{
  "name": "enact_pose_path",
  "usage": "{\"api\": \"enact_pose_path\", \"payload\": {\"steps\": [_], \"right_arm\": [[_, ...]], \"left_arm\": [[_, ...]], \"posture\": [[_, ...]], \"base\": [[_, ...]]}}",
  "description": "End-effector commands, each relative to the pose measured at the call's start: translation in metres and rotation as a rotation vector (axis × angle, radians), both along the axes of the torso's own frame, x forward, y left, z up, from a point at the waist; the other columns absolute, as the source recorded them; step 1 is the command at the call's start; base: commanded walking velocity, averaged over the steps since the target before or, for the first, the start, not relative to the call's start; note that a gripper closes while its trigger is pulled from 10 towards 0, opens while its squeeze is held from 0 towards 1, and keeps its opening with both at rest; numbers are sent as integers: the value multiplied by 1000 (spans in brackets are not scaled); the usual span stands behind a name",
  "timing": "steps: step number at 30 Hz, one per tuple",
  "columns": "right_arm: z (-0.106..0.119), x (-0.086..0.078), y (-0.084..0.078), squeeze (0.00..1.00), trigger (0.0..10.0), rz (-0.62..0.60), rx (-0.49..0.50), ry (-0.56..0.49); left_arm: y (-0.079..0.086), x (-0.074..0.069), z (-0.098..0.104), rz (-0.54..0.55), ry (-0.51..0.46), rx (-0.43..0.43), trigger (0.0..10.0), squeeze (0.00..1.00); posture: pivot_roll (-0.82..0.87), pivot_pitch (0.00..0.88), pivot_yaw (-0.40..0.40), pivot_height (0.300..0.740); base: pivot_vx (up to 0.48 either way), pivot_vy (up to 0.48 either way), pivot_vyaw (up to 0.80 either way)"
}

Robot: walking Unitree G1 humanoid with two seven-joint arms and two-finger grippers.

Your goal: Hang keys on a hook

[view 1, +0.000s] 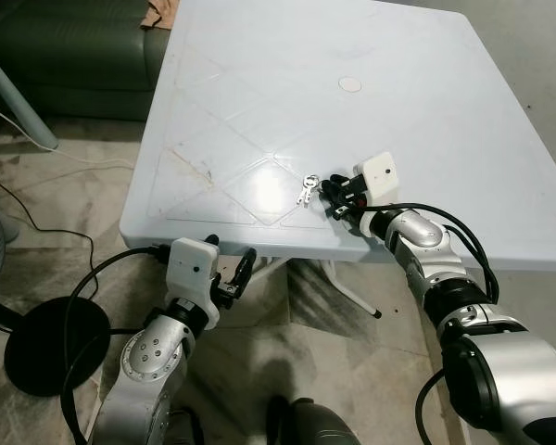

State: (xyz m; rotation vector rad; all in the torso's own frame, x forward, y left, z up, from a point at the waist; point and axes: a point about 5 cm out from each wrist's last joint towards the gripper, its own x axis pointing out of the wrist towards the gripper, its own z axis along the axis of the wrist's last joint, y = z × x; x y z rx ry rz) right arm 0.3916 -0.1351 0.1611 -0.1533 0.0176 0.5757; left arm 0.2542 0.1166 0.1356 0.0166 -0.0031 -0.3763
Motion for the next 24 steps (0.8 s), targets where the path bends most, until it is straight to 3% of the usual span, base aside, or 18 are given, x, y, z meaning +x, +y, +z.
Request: {"api": "enact_pose_path", "payload": {"steps": [1, 6, 7, 8, 9, 13, 14, 24], "right_arm": [[-1, 0, -4, 1000, 10000, -3, 13, 22], [0, 0, -3, 1000, 10000, 9, -2, 20], [-1, 0, -2, 616, 10000, 27, -3, 26], [-1, 0, -1, 616, 10000, 36, 0, 29], [-1, 0, -1, 0, 10000, 37, -2, 26], [1, 0, -1, 0, 10000, 28, -12, 14], [2, 1, -2, 0, 0, 21, -15, 2], [3, 1, -4, 0, 0, 7, 2, 0]], "left_arm": [[0, -2, 0, 5, 5, -2, 10000, 0], [0, -2, 0, 4, 4, -2, 10000, 0], [0, -1, 0, 5, 4, -2, 10000, 0], [0, -1, 0, 5, 4, -2, 10000, 0], [0, -1, 0, 5, 3, -3, 10000, 0], [-1, -1, 0, 5, 2, -2, 10000, 0], [-1, -1, 0, 6, 1, -2, 10000, 0], [0, 0, 0, 13, 0, 0, 10000, 0]], "posture": [[8, 240, -146, 724], [8, 237, -148, 724], [8, 236, -148, 724], [8, 236, -148, 724], [8, 235, -149, 724], [8, 233, -149, 724], [8, 233, -149, 724], [7, 236, -150, 724]], "base": [[0, 0, 0], [0, 0, 0], [0, 0, 0], [0, 0, 0], [0, 0, 0], [0, 0, 0], [0, 0, 0], [0, 0, 0]]}}
